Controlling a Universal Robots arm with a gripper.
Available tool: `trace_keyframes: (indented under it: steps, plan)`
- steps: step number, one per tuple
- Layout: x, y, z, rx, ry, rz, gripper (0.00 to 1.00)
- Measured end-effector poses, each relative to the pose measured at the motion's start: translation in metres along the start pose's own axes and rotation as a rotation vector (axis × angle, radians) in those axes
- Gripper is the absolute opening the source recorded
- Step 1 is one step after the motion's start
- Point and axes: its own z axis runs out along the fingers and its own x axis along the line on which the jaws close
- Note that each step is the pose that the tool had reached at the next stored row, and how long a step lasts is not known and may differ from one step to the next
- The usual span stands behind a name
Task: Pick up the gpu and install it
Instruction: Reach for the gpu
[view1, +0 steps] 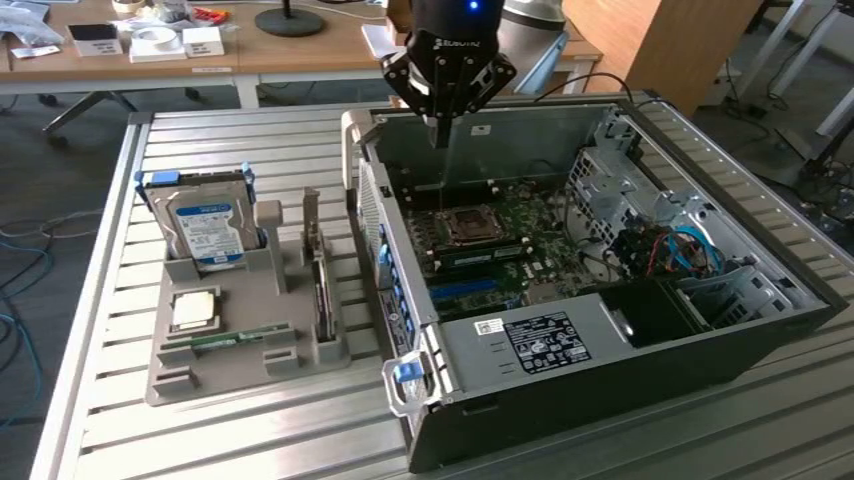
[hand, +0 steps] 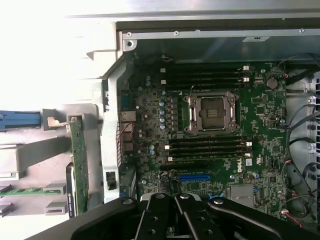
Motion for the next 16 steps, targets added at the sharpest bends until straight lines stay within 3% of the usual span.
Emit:
trace_keyframes:
  steps: [6, 16]
  plan:
    - [0.000, 0.0000, 0.0000, 0.0000, 0.0000, 0.000, 0.11]
    - [0.010, -0.0007, -0.0002, -0.0007, -0.0004, 0.000, 0.11]
